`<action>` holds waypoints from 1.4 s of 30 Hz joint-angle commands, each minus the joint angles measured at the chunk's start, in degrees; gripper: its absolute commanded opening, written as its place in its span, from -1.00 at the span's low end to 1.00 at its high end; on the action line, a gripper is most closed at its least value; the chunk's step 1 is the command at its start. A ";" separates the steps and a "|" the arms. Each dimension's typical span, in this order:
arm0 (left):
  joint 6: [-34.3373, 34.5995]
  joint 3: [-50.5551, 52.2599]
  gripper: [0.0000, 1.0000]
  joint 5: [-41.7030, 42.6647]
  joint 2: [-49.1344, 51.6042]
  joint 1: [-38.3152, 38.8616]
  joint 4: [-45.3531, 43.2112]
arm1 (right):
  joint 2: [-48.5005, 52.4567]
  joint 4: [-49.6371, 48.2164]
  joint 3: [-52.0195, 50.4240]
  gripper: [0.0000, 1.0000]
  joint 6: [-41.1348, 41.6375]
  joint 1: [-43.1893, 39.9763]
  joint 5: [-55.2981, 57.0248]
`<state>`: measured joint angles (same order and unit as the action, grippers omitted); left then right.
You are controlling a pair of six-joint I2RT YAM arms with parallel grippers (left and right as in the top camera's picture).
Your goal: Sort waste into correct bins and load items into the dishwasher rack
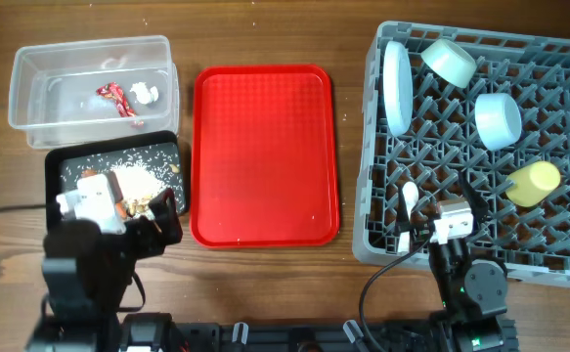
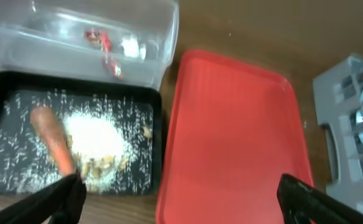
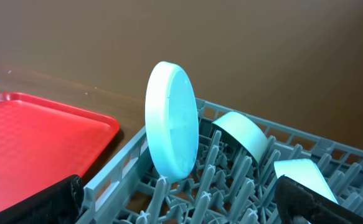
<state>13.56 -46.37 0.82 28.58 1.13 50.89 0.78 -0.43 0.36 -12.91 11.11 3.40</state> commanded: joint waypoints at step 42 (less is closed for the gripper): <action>0.17 46.05 1.00 2.32 -28.41 -1.36 -46.58 | -0.57 -0.17 -0.04 1.00 0.98 0.26 -0.94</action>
<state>12.97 -0.47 1.80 0.80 -0.05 3.88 0.78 -0.40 0.36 -12.91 11.11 3.38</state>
